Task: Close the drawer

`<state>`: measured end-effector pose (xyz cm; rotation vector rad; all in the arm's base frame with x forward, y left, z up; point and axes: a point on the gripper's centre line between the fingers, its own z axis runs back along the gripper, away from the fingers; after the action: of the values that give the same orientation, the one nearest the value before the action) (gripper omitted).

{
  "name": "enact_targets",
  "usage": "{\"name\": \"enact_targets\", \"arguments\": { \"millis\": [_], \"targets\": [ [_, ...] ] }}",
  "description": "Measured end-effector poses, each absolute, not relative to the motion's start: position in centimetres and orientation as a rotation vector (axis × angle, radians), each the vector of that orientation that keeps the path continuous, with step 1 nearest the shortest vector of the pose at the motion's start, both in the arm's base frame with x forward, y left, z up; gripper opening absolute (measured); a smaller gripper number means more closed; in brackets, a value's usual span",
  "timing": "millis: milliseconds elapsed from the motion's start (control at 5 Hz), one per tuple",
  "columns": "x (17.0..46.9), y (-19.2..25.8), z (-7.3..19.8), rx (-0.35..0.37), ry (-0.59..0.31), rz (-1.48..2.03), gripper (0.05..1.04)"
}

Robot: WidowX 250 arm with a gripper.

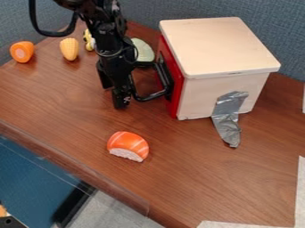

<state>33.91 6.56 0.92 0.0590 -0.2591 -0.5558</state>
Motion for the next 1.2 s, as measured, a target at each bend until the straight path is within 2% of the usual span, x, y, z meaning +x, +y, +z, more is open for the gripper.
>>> {"name": "enact_targets", "arguments": {
  "millis": [400,600,1200],
  "targets": [
    [33.93,6.43,0.85,0.083,-0.251,-0.465,1.001],
    [33.66,6.26,0.87,0.093,-0.188,-0.438,1.001],
    [33.55,5.64,0.77,0.042,-0.175,-0.390,1.001]
  ]
}}
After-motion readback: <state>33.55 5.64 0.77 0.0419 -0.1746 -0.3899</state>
